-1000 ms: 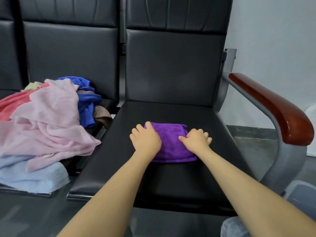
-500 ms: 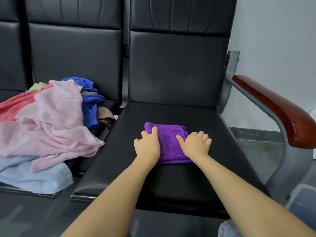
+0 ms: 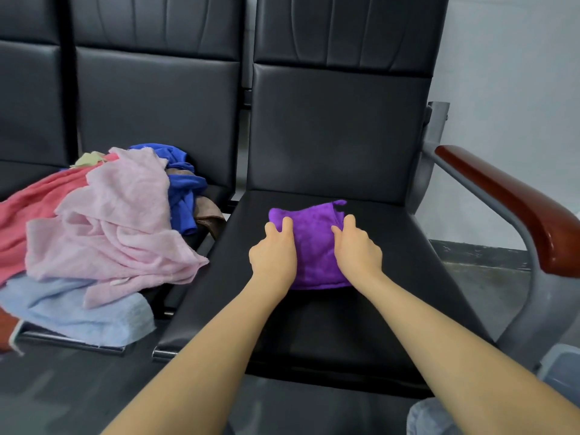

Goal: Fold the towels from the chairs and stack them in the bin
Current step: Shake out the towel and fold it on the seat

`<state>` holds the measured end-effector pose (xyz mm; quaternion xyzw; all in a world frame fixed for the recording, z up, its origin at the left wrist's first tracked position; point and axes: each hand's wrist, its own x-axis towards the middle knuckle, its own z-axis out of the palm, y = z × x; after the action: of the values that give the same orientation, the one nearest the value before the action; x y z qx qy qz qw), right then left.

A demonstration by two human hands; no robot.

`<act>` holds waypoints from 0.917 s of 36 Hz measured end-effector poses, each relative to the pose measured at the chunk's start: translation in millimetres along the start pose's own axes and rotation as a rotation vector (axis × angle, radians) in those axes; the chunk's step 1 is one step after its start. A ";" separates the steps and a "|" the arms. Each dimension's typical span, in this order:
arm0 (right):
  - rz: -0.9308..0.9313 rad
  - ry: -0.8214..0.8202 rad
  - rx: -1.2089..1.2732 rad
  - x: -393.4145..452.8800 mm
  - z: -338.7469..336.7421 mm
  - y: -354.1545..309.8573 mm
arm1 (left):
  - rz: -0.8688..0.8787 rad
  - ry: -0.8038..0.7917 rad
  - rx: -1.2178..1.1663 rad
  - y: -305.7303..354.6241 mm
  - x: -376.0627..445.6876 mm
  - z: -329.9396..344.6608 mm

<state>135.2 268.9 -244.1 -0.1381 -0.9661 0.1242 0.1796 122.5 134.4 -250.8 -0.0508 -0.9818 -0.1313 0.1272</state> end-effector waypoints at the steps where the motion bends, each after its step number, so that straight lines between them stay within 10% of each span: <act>1: -0.009 0.020 0.002 0.3 -5.4 -1.3 | 0.013 0.020 0.002 0.6 0.8 -3.9; 18: 0.165 0.376 0.002 -22.0 -122.5 70.7 | 0.387 0.215 -0.051 115.5 2.7 -61.2; 33: 0.496 0.493 -0.086 -112.4 -204.9 286.6 | 0.852 0.183 -0.081 339.6 -105.8 -32.2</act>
<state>377.9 539.8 -176.9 -0.4016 -0.8351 0.0862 0.3659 277.1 444.8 -165.4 -0.4445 -0.8519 -0.1093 0.2545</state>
